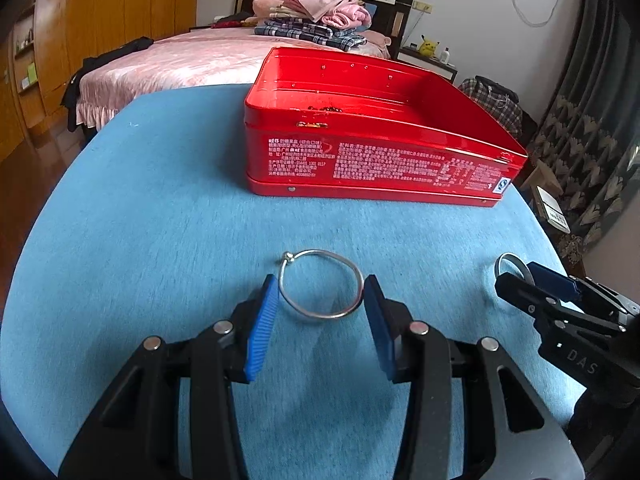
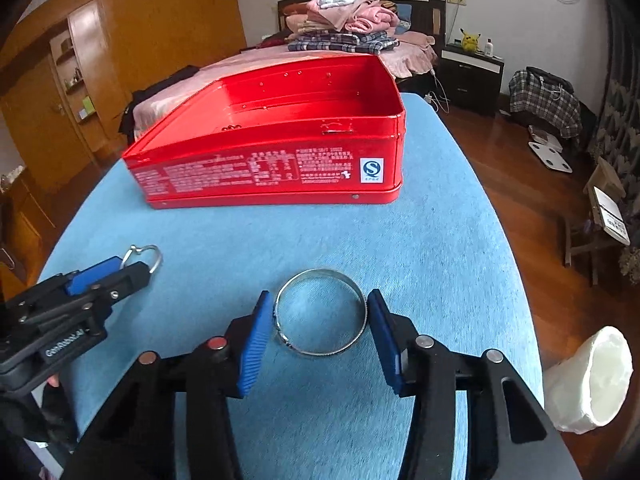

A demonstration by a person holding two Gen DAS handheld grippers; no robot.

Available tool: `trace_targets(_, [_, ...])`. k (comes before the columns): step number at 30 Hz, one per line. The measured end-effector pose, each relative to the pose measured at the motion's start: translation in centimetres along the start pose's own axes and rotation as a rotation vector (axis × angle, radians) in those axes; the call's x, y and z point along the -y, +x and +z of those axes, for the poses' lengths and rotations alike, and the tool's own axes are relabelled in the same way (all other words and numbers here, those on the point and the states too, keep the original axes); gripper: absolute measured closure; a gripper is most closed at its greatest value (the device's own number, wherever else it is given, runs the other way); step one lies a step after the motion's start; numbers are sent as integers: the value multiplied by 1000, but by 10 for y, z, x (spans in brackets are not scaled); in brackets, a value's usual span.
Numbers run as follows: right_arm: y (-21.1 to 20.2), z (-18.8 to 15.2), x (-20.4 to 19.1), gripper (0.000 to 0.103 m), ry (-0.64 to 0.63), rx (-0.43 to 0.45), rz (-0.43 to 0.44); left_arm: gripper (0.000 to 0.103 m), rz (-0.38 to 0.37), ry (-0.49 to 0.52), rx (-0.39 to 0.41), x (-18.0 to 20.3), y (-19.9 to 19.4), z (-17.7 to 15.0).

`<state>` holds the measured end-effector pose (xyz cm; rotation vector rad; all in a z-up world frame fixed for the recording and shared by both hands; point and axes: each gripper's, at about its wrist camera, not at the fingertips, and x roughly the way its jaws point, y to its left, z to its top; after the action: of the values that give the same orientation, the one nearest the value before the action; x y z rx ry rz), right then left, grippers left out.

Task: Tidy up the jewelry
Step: 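Carry both bangles over the red tin and open both grippers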

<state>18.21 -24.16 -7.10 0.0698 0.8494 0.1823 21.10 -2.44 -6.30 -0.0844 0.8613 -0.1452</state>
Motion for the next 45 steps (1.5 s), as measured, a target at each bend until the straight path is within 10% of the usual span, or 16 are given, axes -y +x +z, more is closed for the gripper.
trace_targets(45, [-35,106,-10,55,-51,177,55,62,-39,41,213,31,-31,107])
